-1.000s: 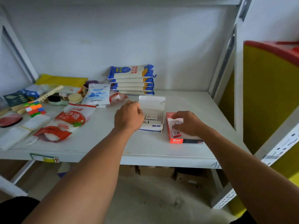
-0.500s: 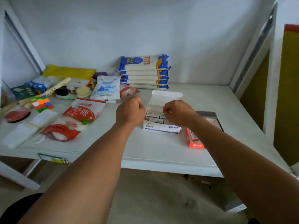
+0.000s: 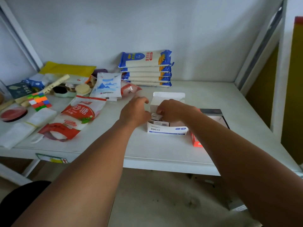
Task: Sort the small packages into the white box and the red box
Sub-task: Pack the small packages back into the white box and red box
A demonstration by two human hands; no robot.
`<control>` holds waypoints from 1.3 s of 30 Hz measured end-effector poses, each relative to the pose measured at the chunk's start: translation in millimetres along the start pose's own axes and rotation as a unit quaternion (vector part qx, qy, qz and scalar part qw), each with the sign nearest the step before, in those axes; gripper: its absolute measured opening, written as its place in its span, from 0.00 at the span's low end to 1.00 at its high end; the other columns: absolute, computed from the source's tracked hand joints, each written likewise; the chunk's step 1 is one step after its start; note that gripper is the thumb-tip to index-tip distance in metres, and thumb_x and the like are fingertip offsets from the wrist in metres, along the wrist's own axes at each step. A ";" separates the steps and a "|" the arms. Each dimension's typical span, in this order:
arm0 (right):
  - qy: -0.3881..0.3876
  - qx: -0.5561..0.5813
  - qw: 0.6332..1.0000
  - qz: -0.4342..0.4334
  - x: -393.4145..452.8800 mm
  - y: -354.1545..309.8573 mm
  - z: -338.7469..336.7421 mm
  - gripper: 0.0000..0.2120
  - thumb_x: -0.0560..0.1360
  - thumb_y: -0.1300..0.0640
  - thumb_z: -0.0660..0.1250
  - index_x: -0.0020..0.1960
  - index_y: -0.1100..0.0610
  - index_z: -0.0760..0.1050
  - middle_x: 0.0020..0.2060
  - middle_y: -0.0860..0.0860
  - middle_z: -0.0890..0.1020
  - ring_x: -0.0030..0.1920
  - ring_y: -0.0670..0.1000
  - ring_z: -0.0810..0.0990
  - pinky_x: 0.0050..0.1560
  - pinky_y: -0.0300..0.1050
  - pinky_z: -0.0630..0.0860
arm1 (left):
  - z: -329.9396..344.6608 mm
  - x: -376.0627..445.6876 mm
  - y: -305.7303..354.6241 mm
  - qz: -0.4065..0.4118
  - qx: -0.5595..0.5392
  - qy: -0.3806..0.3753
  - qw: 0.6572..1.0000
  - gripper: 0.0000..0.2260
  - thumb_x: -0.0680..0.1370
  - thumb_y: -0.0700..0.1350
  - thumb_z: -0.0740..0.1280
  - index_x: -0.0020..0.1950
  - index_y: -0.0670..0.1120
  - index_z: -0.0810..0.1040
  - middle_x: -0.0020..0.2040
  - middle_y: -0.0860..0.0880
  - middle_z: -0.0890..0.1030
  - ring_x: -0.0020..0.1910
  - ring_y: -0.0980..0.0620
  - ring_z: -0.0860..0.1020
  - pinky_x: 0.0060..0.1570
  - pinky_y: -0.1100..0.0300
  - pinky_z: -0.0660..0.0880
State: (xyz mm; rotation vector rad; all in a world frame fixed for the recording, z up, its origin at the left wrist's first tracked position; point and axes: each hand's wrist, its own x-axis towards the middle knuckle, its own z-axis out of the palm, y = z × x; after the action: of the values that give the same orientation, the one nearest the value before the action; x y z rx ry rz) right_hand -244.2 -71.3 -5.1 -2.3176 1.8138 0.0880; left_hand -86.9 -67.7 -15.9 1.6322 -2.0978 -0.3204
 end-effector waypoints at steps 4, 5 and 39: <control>-0.055 0.029 0.998 -0.006 -15.6 0.0 -9.1 0.13 0.71 0.61 0.67 0.54 0.52 0.81 0.46 0.52 0.84 0.36 0.50 0.82 0.48 0.47 0.81 | 2.5 -10.2 -3.0 -0.012 -0.020 -0.005 1.000 0.18 0.76 0.45 0.66 0.66 0.49 0.74 0.67 0.49 0.74 0.61 0.48 0.75 0.57 0.55 0.72; -0.063 0.034 0.997 0.000 -17.4 0.4 -9.6 0.12 0.71 0.61 0.67 0.53 0.52 0.81 0.41 0.52 0.85 0.31 0.48 0.83 0.45 0.47 0.82 | 1.9 -11.4 -3.3 -0.013 -0.024 -0.004 1.000 0.17 0.77 0.47 0.66 0.66 0.48 0.74 0.67 0.49 0.73 0.62 0.48 0.75 0.57 0.55 0.72; 0.110 0.072 0.989 0.060 -31.5 22.9 -27.7 0.04 0.72 0.54 0.72 0.42 0.54 0.81 0.39 0.50 0.82 0.41 0.51 0.78 0.41 0.42 0.74 | 6.3 -6.7 -6.8 0.000 0.001 -0.014 1.000 0.18 0.78 0.53 0.64 0.67 0.49 0.75 0.67 0.49 0.74 0.62 0.47 0.76 0.59 0.52 0.73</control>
State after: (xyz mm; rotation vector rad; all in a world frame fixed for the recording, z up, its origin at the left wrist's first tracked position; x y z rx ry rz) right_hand -276.1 -51.8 24.6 -2.1900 1.9895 -0.2837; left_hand -82.9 -63.7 -25.8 1.6373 -2.1207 -0.3424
